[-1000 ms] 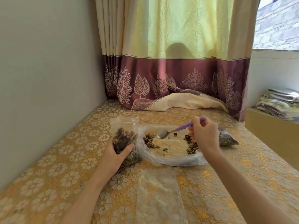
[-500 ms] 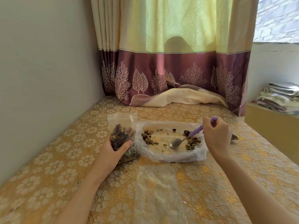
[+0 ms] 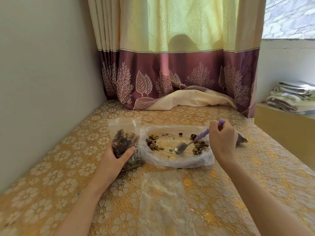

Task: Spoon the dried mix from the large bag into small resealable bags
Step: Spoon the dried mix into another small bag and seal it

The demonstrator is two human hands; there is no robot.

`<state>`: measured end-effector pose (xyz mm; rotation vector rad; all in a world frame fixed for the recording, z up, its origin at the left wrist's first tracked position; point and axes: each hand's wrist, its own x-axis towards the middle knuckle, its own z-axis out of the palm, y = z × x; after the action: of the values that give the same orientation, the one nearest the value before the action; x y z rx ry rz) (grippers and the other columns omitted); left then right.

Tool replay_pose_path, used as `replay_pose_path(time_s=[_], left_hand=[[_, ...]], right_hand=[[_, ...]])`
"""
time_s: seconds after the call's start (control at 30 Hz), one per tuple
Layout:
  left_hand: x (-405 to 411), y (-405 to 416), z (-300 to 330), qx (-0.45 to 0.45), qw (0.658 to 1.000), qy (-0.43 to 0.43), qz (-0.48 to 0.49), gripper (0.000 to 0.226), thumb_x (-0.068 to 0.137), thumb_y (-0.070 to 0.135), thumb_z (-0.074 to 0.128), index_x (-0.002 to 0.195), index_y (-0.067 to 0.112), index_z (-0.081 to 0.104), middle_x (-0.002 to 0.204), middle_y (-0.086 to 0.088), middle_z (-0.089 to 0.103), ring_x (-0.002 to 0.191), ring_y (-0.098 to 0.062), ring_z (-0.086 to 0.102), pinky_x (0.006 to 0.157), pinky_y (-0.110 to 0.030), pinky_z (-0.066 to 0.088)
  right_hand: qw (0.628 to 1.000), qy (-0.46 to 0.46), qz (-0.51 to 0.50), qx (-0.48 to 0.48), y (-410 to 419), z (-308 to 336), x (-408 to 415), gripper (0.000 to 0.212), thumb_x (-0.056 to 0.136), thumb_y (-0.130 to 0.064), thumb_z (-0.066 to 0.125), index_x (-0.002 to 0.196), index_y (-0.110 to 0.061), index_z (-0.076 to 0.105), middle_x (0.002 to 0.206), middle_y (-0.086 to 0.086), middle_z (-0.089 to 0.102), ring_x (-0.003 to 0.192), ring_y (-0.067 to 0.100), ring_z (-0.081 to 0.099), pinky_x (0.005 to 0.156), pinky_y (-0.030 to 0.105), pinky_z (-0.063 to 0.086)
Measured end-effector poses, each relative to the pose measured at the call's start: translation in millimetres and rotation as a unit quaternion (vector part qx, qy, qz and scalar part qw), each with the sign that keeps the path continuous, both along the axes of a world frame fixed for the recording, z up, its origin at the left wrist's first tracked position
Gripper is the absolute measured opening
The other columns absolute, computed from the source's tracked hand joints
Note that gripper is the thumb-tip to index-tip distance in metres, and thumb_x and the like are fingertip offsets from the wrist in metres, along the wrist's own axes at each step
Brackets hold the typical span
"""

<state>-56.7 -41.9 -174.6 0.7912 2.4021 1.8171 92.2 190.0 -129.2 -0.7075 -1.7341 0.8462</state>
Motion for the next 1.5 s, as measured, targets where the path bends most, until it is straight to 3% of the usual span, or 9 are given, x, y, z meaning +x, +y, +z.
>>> replay_pose_path(time_s=[0.23, 0.37, 0.53, 0.73, 0.87, 1.1, 1.3, 1.4, 1.5], left_hand=[[-1.9, -0.7, -0.9, -0.002, 1.000, 0.005, 0.002, 0.050, 0.075, 0.045, 0.068, 0.116, 0.031, 0.044, 0.098, 0.025, 0.051, 0.087, 0.008, 0.048, 0.066, -0.010, 0.035], [-2.8, -0.2, -1.8, -0.005, 1.000, 0.002, 0.004, 0.060, 0.074, 0.046, 0.068, 0.125, 0.024, 0.046, 0.099, 0.019, 0.053, 0.093, -0.006, 0.051, 0.068, -0.011, 0.037], [-3.4, 0.1, -2.1, -0.003, 1.000, -0.003, 0.004, 0.063, 0.074, 0.046, 0.069, 0.127, 0.022, 0.046, 0.106, 0.011, 0.056, 0.099, -0.010, 0.053, 0.071, -0.015, 0.039], [-1.9, -0.5, 0.5, -0.003, 1.000, 0.001, 0.000, 0.054, 0.071, 0.050, 0.068, 0.116, 0.033, 0.045, 0.100, 0.025, 0.052, 0.089, 0.009, 0.049, 0.068, -0.010, 0.037], [-1.8, -0.3, 0.5, 0.004, 1.000, -0.003, -0.007, 0.054, 0.068, 0.052, 0.068, 0.114, 0.034, 0.045, 0.102, 0.024, 0.053, 0.091, 0.010, 0.049, 0.068, -0.010, 0.037], [-0.3, -2.1, 2.4, 0.008, 1.000, -0.005, -0.016, 0.054, 0.067, 0.050, 0.070, 0.113, 0.036, 0.046, 0.103, 0.022, 0.054, 0.092, 0.010, 0.049, 0.067, -0.010, 0.038], [4.5, -3.0, 5.7, 0.013, 0.999, -0.005, -0.029, 0.065, 0.054, 0.056, 0.070, 0.112, 0.035, 0.047, 0.103, 0.020, 0.057, 0.090, 0.009, 0.052, 0.065, -0.008, 0.040], [3.9, -4.2, 5.0, 0.008, 0.999, -0.008, -0.036, 0.068, 0.055, 0.054, 0.072, 0.114, 0.032, 0.047, 0.106, 0.016, 0.057, 0.094, 0.006, 0.051, 0.070, -0.013, 0.041], [3.7, -5.1, 5.1, 0.002, 0.999, -0.010, -0.048, 0.062, 0.061, 0.048, 0.075, 0.115, 0.032, 0.049, 0.109, 0.013, 0.059, 0.096, 0.004, 0.053, 0.072, -0.015, 0.043]], right_hand=[[1.000, 0.017, 0.004, -0.021, 0.6, -1.8, 4.7, 0.027, 0.088, -0.017, 0.040, 0.062, -0.012, 0.045, 0.047, -0.022, 0.061, 0.063, -0.007, 0.050, 0.066, -0.005, 0.025], [0.999, -0.002, 0.031, -0.032, -1.9, -4.5, 2.7, 0.029, 0.089, -0.015, 0.041, 0.061, -0.010, 0.047, 0.050, -0.018, 0.064, 0.058, -0.001, 0.051, 0.070, 0.011, 0.033], [0.997, 0.003, 0.075, -0.024, -26.2, -4.9, -11.9, 0.036, 0.090, -0.010, 0.047, 0.055, -0.016, 0.052, 0.045, -0.023, 0.058, 0.048, 0.008, 0.045, 0.049, 0.007, 0.037], [0.981, 0.009, 0.147, -0.129, -43.2, -8.9, -29.8, 0.029, 0.095, -0.011, 0.045, 0.070, -0.006, 0.059, 0.046, -0.014, 0.063, 0.045, 0.002, 0.051, 0.040, 0.012, 0.038], [0.946, -0.013, 0.199, -0.257, -41.1, -13.6, -30.2, 0.058, 0.095, -0.010, 0.044, 0.044, -0.019, 0.071, 0.049, -0.001, 0.065, 0.051, 0.013, 0.056, 0.044, 0.017, 0.046], [0.939, 0.005, 0.161, -0.304, -34.6, -8.7, -18.1, 0.063, 0.095, -0.014, 0.043, 0.040, -0.031, 0.068, 0.046, 0.000, 0.064, 0.043, 0.005, 0.058, 0.044, 0.014, 0.048], [0.940, 0.042, 0.144, -0.308, -26.2, 1.3, -5.6, 0.053, 0.094, -0.012, 0.044, 0.048, -0.009, 0.070, 0.049, 0.004, 0.065, 0.047, 0.012, 0.054, 0.044, 0.019, 0.043], [0.943, 0.078, 0.129, -0.296, -23.6, 17.0, -2.7, 0.036, 0.095, -0.013, 0.047, 0.065, -0.005, 0.066, 0.048, 0.002, 0.064, 0.043, 0.010, 0.055, 0.041, 0.017, 0.044], [0.940, 0.114, 0.148, -0.287, -26.7, 41.2, -2.4, 0.036, 0.094, -0.012, 0.046, 0.064, -0.004, 0.064, 0.049, 0.003, 0.064, 0.042, 0.008, 0.054, 0.040, 0.015, 0.044]])
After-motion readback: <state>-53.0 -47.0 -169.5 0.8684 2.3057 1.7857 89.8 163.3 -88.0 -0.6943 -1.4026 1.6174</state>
